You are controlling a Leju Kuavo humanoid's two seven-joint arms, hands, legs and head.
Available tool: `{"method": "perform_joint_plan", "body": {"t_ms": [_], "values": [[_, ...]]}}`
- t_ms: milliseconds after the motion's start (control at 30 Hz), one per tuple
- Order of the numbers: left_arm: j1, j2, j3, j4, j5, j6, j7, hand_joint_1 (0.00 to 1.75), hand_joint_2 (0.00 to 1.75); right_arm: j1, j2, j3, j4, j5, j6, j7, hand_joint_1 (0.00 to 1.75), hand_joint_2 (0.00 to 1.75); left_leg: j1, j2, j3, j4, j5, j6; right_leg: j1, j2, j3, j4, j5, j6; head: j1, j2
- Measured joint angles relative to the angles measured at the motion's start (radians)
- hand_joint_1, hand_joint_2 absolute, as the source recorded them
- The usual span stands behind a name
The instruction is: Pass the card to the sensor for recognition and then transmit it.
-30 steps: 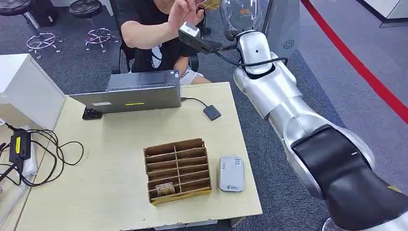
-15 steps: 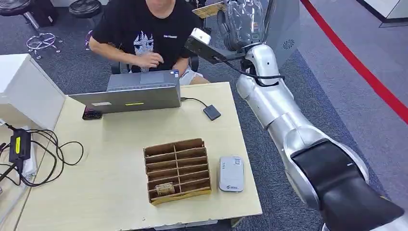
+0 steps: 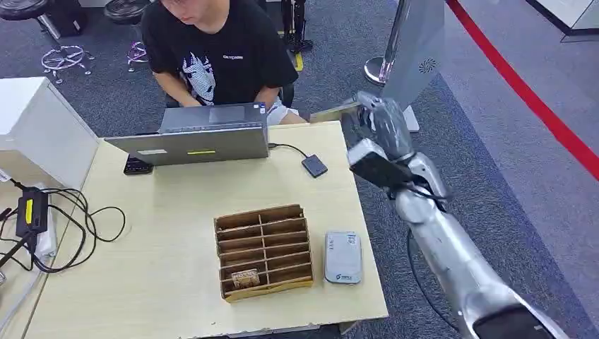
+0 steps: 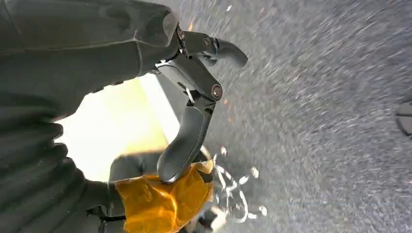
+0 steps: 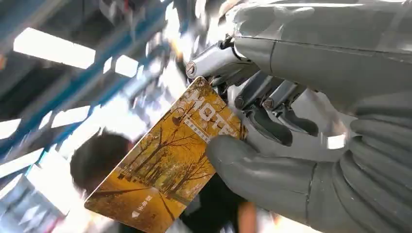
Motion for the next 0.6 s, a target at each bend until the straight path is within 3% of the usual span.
{"method": "perform_joint_plan", "body": {"t_ms": [67,167,400,600], "values": [[0.009,0.003,0.024,0.000,0.016,0.003,0.006,0.00,1.75,0.145,-0.066,-0.049,-0.107,-0.007,0.065,-0.034,1.75,1.75,0.000,0.002,0.000,0.000,-0.002,0.001,0.000,0.001,0.000,-0.001,-0.001,0.001,-0.001,0.000],[0.013,0.006,0.047,0.000,0.023,0.005,0.011,0.00,1.75,0.300,-0.126,-0.116,-0.217,-0.004,0.101,-0.054,1.75,1.75,0.000,0.003,0.000,0.000,-0.003,0.001,0.000,0.002,0.000,0.000,-0.001,0.001,0.000,0.000],[0.011,0.007,0.073,0.000,0.036,0.013,0.015,0.00,1.75,0.417,-0.185,-0.181,-0.328,0.026,0.158,-0.029,1.75,1.75,0.000,0.006,0.005,0.000,-0.003,0.001,0.000,0.004,0.002,-0.001,-0.001,0.001,-0.001,0.000],[0.013,0.008,0.090,0.000,0.037,0.015,0.015,0.00,1.75,0.519,-0.251,-0.216,-0.378,0.050,0.293,-0.041,1.75,1.75,0.000,0.007,0.005,0.000,-0.004,0.001,0.000,0.007,0.003,0.000,-0.002,0.001,-0.001,0.000]]}}
